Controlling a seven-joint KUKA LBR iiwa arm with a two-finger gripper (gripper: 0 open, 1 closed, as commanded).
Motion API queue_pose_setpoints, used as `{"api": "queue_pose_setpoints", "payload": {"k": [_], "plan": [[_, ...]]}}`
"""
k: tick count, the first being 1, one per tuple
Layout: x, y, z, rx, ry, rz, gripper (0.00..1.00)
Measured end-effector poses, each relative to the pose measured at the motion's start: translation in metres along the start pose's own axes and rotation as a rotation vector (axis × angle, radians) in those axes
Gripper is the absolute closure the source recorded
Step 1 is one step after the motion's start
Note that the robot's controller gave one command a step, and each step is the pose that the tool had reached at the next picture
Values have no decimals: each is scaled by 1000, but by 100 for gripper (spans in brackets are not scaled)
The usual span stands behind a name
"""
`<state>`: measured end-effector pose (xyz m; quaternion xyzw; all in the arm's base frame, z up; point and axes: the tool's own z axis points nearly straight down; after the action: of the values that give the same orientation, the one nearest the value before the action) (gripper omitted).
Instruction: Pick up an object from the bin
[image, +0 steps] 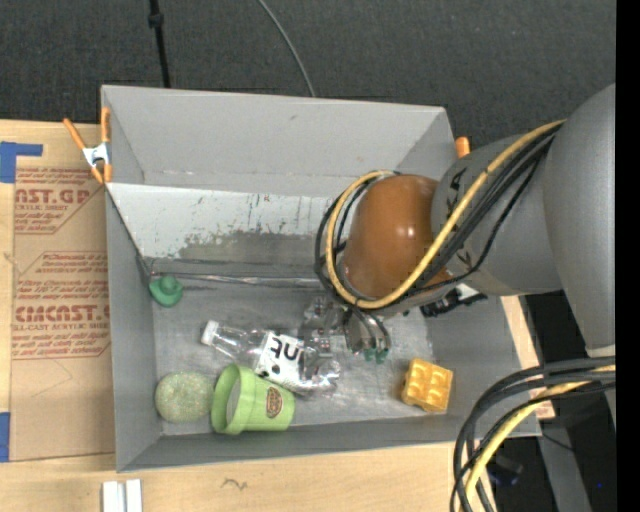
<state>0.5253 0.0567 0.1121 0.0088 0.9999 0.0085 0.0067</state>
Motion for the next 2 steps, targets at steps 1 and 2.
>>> {"api": "queue_pose_setpoints", "payload": {"k": [1, 2], "plan": [[0, 0, 0, 0, 0, 0, 100], [0, 0, 0, 0, 0, 0, 100]]}}
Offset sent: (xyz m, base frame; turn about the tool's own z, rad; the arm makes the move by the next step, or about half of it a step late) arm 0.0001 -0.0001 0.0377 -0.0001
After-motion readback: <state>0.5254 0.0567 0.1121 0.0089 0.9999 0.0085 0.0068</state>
